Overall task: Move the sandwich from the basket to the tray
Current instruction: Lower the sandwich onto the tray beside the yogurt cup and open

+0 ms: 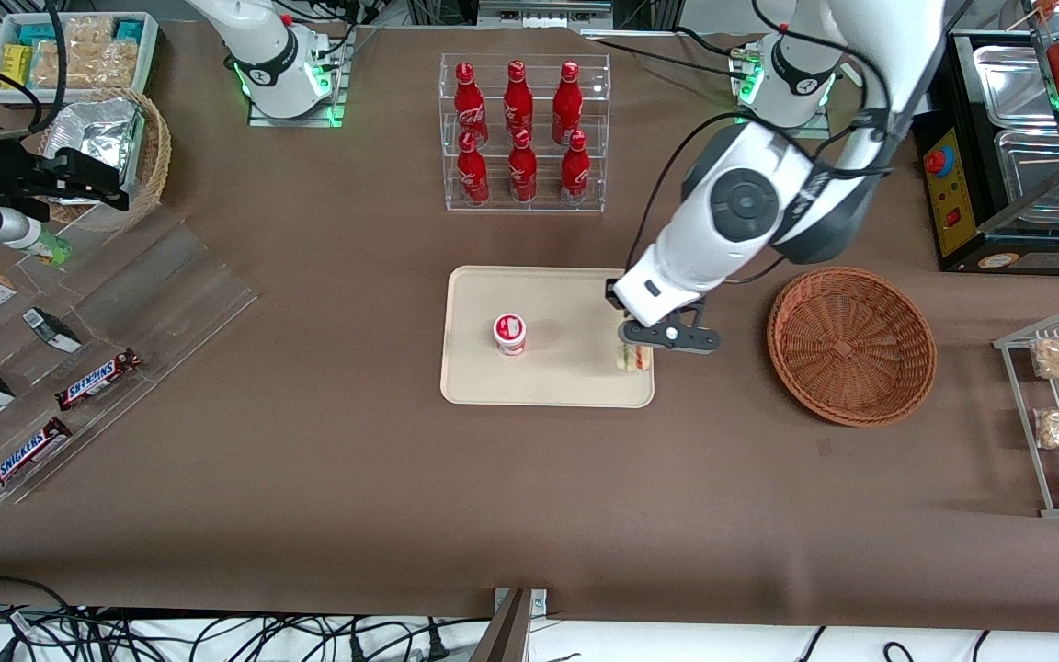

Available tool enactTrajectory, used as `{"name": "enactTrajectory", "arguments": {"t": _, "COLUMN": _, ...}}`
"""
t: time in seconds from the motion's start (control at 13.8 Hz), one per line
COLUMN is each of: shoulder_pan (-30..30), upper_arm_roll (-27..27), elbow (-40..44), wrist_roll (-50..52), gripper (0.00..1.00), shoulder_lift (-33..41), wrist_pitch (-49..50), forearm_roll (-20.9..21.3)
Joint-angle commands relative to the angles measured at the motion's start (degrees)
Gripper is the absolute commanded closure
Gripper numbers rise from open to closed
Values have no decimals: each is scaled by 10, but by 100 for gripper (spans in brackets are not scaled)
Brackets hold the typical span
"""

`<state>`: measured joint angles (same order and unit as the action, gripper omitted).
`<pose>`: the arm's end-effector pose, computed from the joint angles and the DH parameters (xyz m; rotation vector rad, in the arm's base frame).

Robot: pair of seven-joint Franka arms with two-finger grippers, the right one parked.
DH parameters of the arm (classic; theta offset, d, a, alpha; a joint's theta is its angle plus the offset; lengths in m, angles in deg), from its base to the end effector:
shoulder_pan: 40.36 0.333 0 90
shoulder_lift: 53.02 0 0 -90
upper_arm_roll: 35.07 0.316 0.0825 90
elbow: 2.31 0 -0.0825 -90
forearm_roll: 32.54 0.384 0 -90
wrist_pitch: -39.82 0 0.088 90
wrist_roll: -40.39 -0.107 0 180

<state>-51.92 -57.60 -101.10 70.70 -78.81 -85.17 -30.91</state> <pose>0.5640 -0.3493 0.3450 2.9972 -0.0643 -0.0621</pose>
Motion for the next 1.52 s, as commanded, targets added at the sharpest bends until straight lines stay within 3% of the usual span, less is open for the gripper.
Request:
{"name": "enactTrajectory", "arguments": {"t": 0.0, "shoulder_pan": -12, "upper_arm_roll": 3, "elbow": -46, "wrist_roll": 24, "gripper": 100, "shoulder_lift": -3, "wrist_pitch": -55, "forearm_roll": 21}}
{"name": "enactTrajectory", "arguments": {"t": 0.15, "shoulder_pan": -17, "upper_arm_roll": 3, "elbow": -50, "wrist_roll": 33, "gripper": 100, "shoulder_lift": -24, "wrist_pitch": -68, "forearm_roll": 37}}
{"name": "enactTrajectory", "arguments": {"t": 0.36, "shoulder_pan": -26, "upper_arm_roll": 2, "elbow": -49, "wrist_roll": 80, "gripper": 100, "shoulder_lift": -61, "wrist_pitch": -92, "forearm_roll": 97}}
{"name": "enactTrajectory", "arguments": {"t": 0.58, "shoulder_pan": -31, "upper_arm_roll": 3, "elbow": -47, "wrist_roll": 85, "gripper": 100, "shoulder_lift": -80, "wrist_pitch": -101, "forearm_roll": 104}}
{"name": "enactTrajectory", "arguments": {"t": 0.8, "shoulder_pan": -32, "upper_arm_roll": 4, "elbow": -47, "wrist_roll": 84, "gripper": 92, "shoulder_lift": -87, "wrist_pitch": -102, "forearm_roll": 107}}
{"name": "enactTrajectory", "arguments": {"t": 0.94, "shoulder_pan": -34, "upper_arm_roll": 3, "elbow": -45, "wrist_roll": 85, "gripper": 75, "shoulder_lift": -97, "wrist_pitch": -102, "forearm_roll": 138}}
{"name": "enactTrajectory", "arguments": {"t": 1.02, "shoulder_pan": -34, "upper_arm_roll": 3, "elbow": -45, "wrist_roll": 85, "gripper": 55, "shoulder_lift": -97, "wrist_pitch": -103, "forearm_roll": 142}}
{"name": "enactTrajectory", "arguments": {"t": 1.16, "shoulder_pan": -33, "upper_arm_roll": 3, "elbow": -43, "wrist_roll": 91, "gripper": 0, "shoulder_lift": -95, "wrist_pitch": -107, "forearm_roll": 141}}
{"name": "enactTrajectory", "arguments": {"t": 1.45, "shoulder_pan": -23, "upper_arm_roll": 2, "elbow": -18, "wrist_roll": 128, "gripper": 0, "shoulder_lift": -52, "wrist_pitch": -78, "forearm_roll": 138}}
